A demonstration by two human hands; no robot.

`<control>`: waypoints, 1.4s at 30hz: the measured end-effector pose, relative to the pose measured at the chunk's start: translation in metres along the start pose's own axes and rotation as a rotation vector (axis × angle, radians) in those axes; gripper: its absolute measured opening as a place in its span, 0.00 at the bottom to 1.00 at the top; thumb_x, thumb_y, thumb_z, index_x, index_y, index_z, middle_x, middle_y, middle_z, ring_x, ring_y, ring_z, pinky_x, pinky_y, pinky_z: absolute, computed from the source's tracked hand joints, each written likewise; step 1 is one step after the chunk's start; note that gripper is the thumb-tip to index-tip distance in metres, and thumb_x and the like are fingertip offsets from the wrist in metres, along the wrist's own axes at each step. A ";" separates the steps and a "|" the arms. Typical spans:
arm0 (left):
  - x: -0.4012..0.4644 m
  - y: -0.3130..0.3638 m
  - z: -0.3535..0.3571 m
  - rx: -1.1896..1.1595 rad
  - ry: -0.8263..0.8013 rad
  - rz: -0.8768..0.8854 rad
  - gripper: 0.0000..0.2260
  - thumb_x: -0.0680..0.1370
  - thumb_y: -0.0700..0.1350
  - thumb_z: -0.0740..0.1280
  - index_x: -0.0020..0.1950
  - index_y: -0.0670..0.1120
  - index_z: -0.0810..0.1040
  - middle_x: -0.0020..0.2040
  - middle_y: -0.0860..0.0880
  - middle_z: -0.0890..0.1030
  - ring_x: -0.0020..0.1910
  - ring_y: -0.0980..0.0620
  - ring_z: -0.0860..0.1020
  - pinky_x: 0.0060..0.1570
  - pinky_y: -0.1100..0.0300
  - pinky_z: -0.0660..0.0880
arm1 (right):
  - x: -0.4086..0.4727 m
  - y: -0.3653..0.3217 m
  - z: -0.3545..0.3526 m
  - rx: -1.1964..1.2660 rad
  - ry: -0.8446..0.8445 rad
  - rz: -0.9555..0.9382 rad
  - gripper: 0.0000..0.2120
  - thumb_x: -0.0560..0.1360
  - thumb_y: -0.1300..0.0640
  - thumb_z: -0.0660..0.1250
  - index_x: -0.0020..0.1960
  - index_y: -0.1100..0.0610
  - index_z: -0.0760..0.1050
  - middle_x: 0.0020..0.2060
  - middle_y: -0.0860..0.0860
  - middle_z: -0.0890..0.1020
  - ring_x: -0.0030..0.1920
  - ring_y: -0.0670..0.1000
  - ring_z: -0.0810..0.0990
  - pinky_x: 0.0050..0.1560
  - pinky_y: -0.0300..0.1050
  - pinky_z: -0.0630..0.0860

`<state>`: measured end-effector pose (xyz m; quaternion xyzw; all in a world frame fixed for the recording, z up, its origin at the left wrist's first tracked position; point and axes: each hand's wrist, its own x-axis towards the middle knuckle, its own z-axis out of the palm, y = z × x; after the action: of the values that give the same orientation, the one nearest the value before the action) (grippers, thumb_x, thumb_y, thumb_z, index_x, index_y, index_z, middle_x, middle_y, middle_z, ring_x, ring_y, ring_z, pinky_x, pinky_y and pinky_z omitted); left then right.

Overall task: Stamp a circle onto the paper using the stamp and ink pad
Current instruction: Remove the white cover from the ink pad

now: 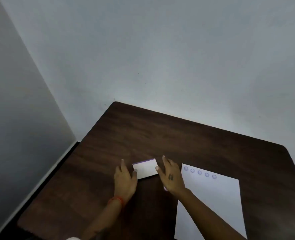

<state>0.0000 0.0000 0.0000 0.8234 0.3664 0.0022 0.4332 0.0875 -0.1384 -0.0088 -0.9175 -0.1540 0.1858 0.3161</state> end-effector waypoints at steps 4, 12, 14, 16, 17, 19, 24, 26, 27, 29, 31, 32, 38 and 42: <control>0.008 -0.003 0.002 -0.037 -0.034 -0.116 0.26 0.77 0.44 0.63 0.72 0.39 0.59 0.71 0.36 0.62 0.68 0.38 0.67 0.69 0.46 0.64 | 0.011 0.004 0.006 -0.028 -0.076 0.074 0.27 0.77 0.50 0.61 0.72 0.56 0.59 0.73 0.56 0.63 0.73 0.56 0.60 0.72 0.50 0.60; 0.013 0.004 0.012 -0.049 -0.092 -0.075 0.19 0.77 0.39 0.61 0.68 0.43 0.68 0.64 0.39 0.69 0.60 0.43 0.72 0.64 0.55 0.66 | 0.022 -0.001 0.015 -0.051 -0.125 0.063 0.24 0.76 0.52 0.64 0.69 0.55 0.65 0.66 0.55 0.70 0.65 0.55 0.71 0.65 0.46 0.69; 0.014 0.005 0.013 -0.043 -0.097 -0.084 0.20 0.77 0.39 0.61 0.69 0.42 0.67 0.64 0.39 0.69 0.61 0.43 0.72 0.65 0.54 0.67 | 0.023 -0.002 0.016 -0.049 -0.124 0.068 0.24 0.76 0.52 0.64 0.70 0.56 0.65 0.67 0.55 0.69 0.65 0.55 0.71 0.66 0.47 0.69; 0.015 0.005 0.013 -0.033 -0.091 -0.096 0.20 0.76 0.39 0.61 0.69 0.41 0.67 0.64 0.39 0.70 0.62 0.43 0.71 0.65 0.54 0.66 | 0.023 -0.002 0.016 -0.043 -0.123 0.068 0.24 0.76 0.51 0.64 0.70 0.55 0.65 0.67 0.55 0.70 0.65 0.55 0.71 0.65 0.47 0.69; 0.015 0.006 0.013 -0.031 -0.085 -0.098 0.20 0.76 0.39 0.62 0.69 0.41 0.67 0.64 0.39 0.70 0.62 0.43 0.70 0.66 0.54 0.66 | 0.023 -0.003 0.016 -0.042 -0.119 0.066 0.24 0.76 0.51 0.64 0.69 0.55 0.65 0.66 0.55 0.70 0.64 0.55 0.71 0.65 0.46 0.70; 0.013 0.008 0.012 -0.034 -0.067 -0.096 0.20 0.76 0.40 0.62 0.68 0.40 0.67 0.64 0.38 0.71 0.63 0.43 0.70 0.66 0.53 0.66 | 0.022 -0.005 0.015 -0.045 -0.092 0.051 0.22 0.75 0.51 0.64 0.68 0.56 0.67 0.64 0.55 0.72 0.62 0.54 0.73 0.62 0.45 0.71; 0.008 0.012 0.001 -0.053 0.014 -0.046 0.20 0.77 0.40 0.62 0.69 0.39 0.66 0.64 0.39 0.70 0.61 0.43 0.71 0.65 0.53 0.67 | 0.016 -0.020 0.010 -0.021 0.001 -0.004 0.22 0.75 0.51 0.64 0.67 0.57 0.68 0.62 0.55 0.73 0.62 0.55 0.73 0.62 0.46 0.72; 0.005 0.010 -0.008 -0.052 0.044 -0.016 0.21 0.77 0.40 0.62 0.69 0.40 0.66 0.63 0.39 0.70 0.60 0.43 0.72 0.63 0.54 0.67 | 0.012 -0.028 0.009 0.000 0.003 -0.033 0.22 0.76 0.52 0.64 0.68 0.57 0.67 0.63 0.55 0.72 0.63 0.54 0.72 0.64 0.47 0.72; 0.002 0.007 -0.012 -0.054 0.058 -0.010 0.21 0.77 0.41 0.62 0.70 0.41 0.65 0.63 0.39 0.70 0.59 0.44 0.72 0.63 0.55 0.67 | 0.008 -0.031 0.010 0.013 0.000 -0.047 0.22 0.76 0.52 0.64 0.68 0.57 0.67 0.63 0.55 0.72 0.63 0.54 0.72 0.64 0.46 0.71; -0.006 -0.001 -0.020 -0.052 0.088 -0.019 0.22 0.77 0.41 0.63 0.70 0.41 0.65 0.64 0.39 0.70 0.60 0.44 0.72 0.63 0.54 0.67 | 0.000 -0.036 0.015 0.036 -0.011 -0.066 0.22 0.76 0.53 0.63 0.69 0.56 0.66 0.63 0.54 0.72 0.62 0.53 0.72 0.64 0.45 0.71; -0.016 -0.011 -0.024 -0.048 0.115 -0.043 0.22 0.77 0.41 0.63 0.70 0.41 0.65 0.64 0.39 0.70 0.59 0.43 0.73 0.63 0.53 0.67 | -0.009 -0.039 0.024 0.053 -0.035 -0.078 0.23 0.76 0.54 0.64 0.70 0.56 0.65 0.64 0.54 0.72 0.63 0.53 0.72 0.64 0.44 0.70; -0.021 -0.018 -0.025 -0.042 0.125 -0.052 0.22 0.77 0.41 0.63 0.70 0.41 0.65 0.63 0.39 0.70 0.59 0.43 0.73 0.62 0.52 0.68 | -0.014 -0.039 0.029 0.056 -0.057 -0.085 0.24 0.76 0.54 0.64 0.70 0.56 0.64 0.65 0.54 0.71 0.64 0.53 0.72 0.65 0.43 0.69; -0.043 -0.052 -0.025 -0.016 0.148 -0.087 0.19 0.76 0.39 0.64 0.67 0.43 0.69 0.59 0.40 0.73 0.56 0.45 0.74 0.59 0.54 0.70 | -0.039 -0.034 0.051 0.061 -0.188 -0.131 0.23 0.75 0.58 0.65 0.69 0.55 0.66 0.65 0.54 0.72 0.62 0.50 0.73 0.66 0.44 0.70; -0.048 -0.062 -0.024 0.012 0.150 -0.103 0.21 0.76 0.40 0.64 0.69 0.43 0.67 0.62 0.39 0.71 0.57 0.43 0.73 0.62 0.52 0.70 | -0.045 -0.033 0.058 0.027 -0.250 -0.139 0.23 0.75 0.59 0.65 0.69 0.55 0.65 0.65 0.54 0.72 0.63 0.50 0.74 0.65 0.46 0.72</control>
<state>-0.0798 0.0104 -0.0144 0.8036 0.4399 0.0393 0.3991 0.0165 -0.1016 -0.0193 -0.8699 -0.2530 0.2785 0.3189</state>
